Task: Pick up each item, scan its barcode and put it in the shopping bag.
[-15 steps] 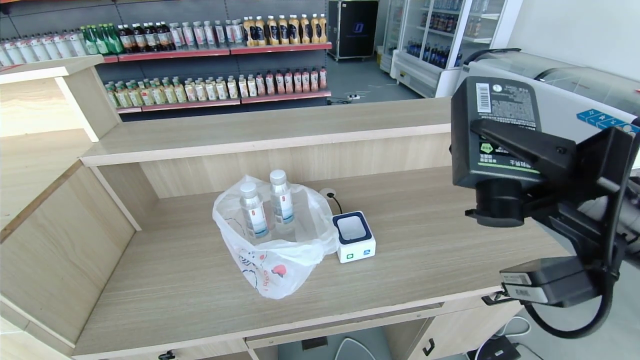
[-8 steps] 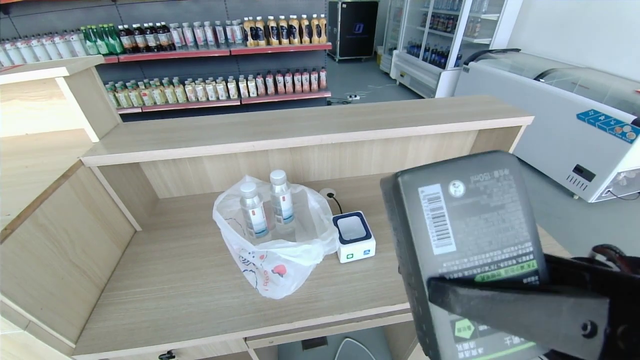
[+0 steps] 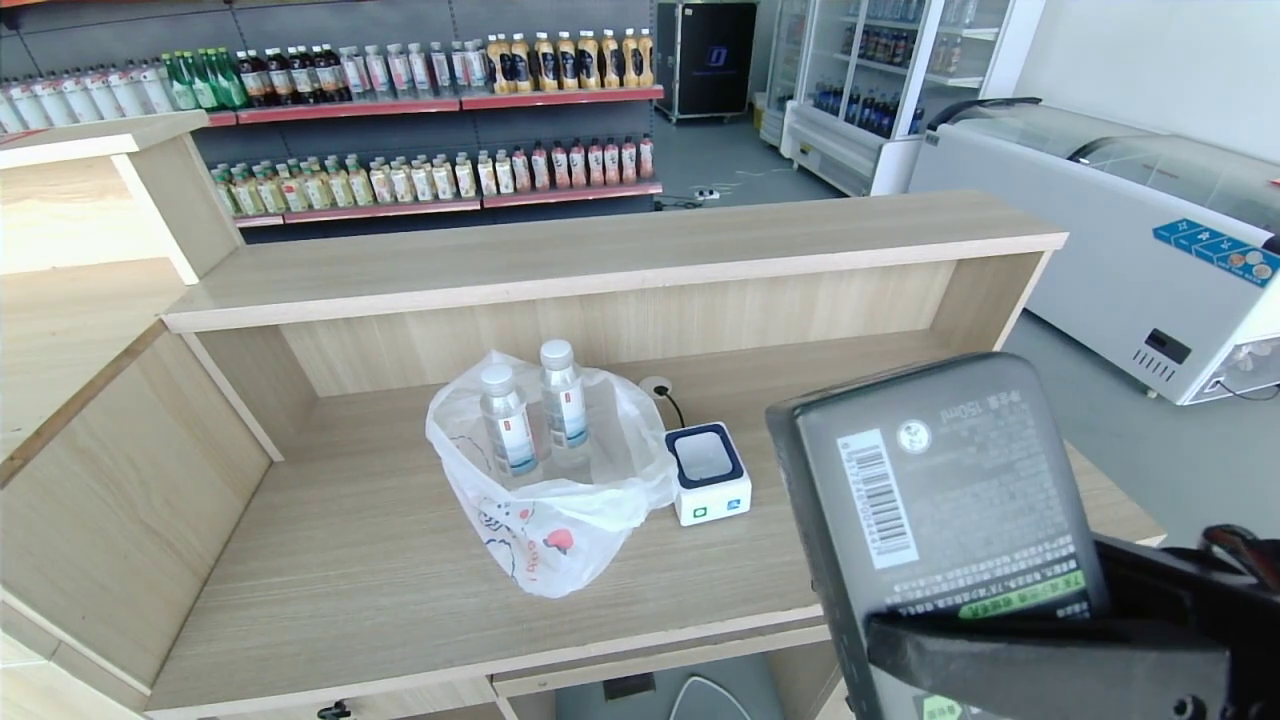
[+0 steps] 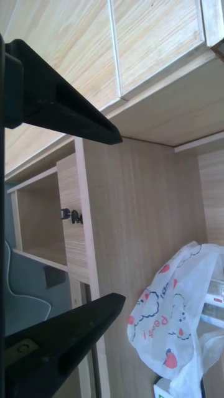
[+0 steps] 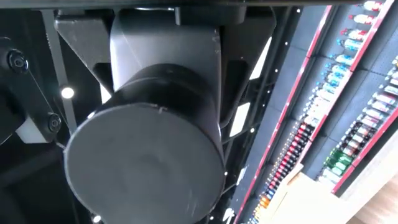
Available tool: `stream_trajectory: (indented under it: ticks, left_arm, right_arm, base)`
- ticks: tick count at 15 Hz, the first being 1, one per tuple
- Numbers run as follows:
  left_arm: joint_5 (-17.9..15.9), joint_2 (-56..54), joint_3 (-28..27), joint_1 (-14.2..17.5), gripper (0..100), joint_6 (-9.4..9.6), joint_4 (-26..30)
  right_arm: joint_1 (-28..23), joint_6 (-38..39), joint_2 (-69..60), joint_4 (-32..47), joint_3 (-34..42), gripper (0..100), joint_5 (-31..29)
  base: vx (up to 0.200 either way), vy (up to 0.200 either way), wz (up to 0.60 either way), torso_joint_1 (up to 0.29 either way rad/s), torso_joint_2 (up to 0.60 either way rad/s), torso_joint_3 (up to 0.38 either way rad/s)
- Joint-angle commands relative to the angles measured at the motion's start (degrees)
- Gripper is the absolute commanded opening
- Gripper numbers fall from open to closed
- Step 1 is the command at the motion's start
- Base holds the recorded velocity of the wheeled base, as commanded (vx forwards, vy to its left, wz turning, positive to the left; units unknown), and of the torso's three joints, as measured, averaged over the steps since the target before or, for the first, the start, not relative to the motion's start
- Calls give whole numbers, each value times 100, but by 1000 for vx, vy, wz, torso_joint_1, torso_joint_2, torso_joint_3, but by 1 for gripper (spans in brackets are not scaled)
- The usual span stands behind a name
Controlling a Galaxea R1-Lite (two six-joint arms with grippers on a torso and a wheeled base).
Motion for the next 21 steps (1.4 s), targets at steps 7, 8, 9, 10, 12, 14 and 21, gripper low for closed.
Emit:
stream_trajectory:
  ticks: [7, 8, 9, 10, 12, 14, 21]
  left_arm:
    - [4, -2, 0, 2, 100, -1, 2]
    - [4, -2, 0, 2, 100, -1, 2]
    - [4, -2, 0, 2, 100, -1, 2]
    - [4, -2, 0, 2, 100, -1, 2]
    - [4, -2, 0, 2, 100, -1, 2]
    - [4, -2, 0, 2, 100, -1, 2]
    - [4, -2, 0, 2, 100, -1, 2]
  right_arm:
    - [87, 347, 851, -457, -370, 0, -15]
    - [114, 365, 895, -501, -370, 0, -15]
    - [114, 365, 904, -509, -370, 0, -15]
    - [140, 400, 904, -509, -370, 0, -15]
    - [131, 637, 878, -474, -361, 0, -24]
    - [-53, 1358, 755, -465, -510, 0, -454]
    - [-1328, 8047, -625, 1292, -633, 0, -5490]
  base:
    - [0, 0, 0, 0, 0, 0]
    - [0, 0, 0, 0, 0, 0]
    - [0, 0, 0, 0, 0, 0]
    - [0, 0, 0, 0, 0, 0]
    - [0, 0, 0, 0, 0, 0]
    - [0, 0, 0, 0, 0, 0]
    - [0, 0, 0, 0, 0, 0]
